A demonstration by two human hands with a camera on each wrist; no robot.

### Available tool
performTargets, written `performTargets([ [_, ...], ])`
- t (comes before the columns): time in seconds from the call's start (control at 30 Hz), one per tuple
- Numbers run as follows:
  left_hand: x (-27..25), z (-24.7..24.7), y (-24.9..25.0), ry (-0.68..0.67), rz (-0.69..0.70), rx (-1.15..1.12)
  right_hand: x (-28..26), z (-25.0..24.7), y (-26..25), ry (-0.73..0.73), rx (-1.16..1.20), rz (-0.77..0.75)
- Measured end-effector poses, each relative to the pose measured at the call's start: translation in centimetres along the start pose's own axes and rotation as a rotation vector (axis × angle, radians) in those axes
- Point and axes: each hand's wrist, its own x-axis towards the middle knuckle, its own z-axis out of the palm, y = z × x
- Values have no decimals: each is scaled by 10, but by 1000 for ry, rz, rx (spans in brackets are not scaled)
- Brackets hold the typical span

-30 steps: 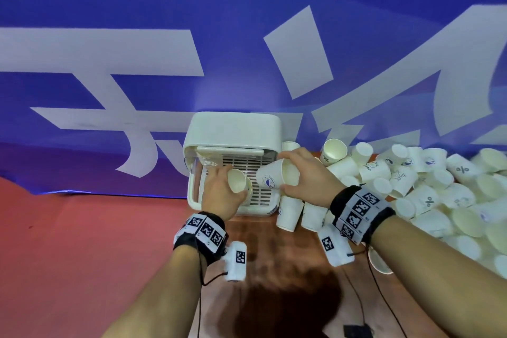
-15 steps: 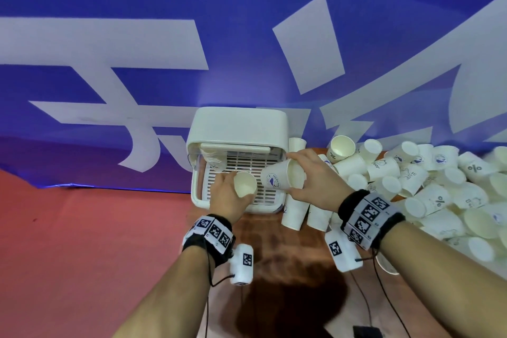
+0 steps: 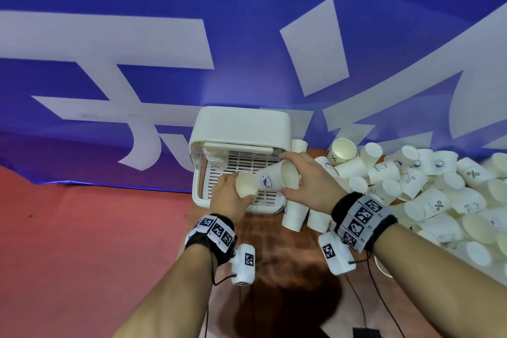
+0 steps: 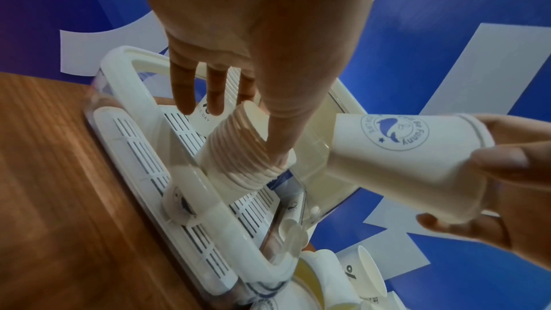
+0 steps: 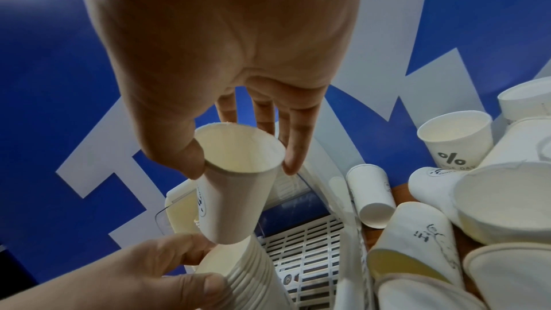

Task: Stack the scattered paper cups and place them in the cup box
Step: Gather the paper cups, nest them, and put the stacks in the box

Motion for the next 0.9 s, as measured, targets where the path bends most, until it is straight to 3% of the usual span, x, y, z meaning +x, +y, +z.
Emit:
performTargets([
  [0.13, -2, -8, -4, -31, -11, -142, 4, 6, -12, 14, -1, -53],
  [0.33, -10, -28, -22, 56, -12, -247, 15, 22, -26, 36, -85, -126],
  [0.6, -18, -47, -45, 145, -48, -256, 30, 47, -37, -57, -328, -136],
  [0.9, -13, -49, -54, 174, -39, -273, 45, 71, -37, -100, -385, -127],
])
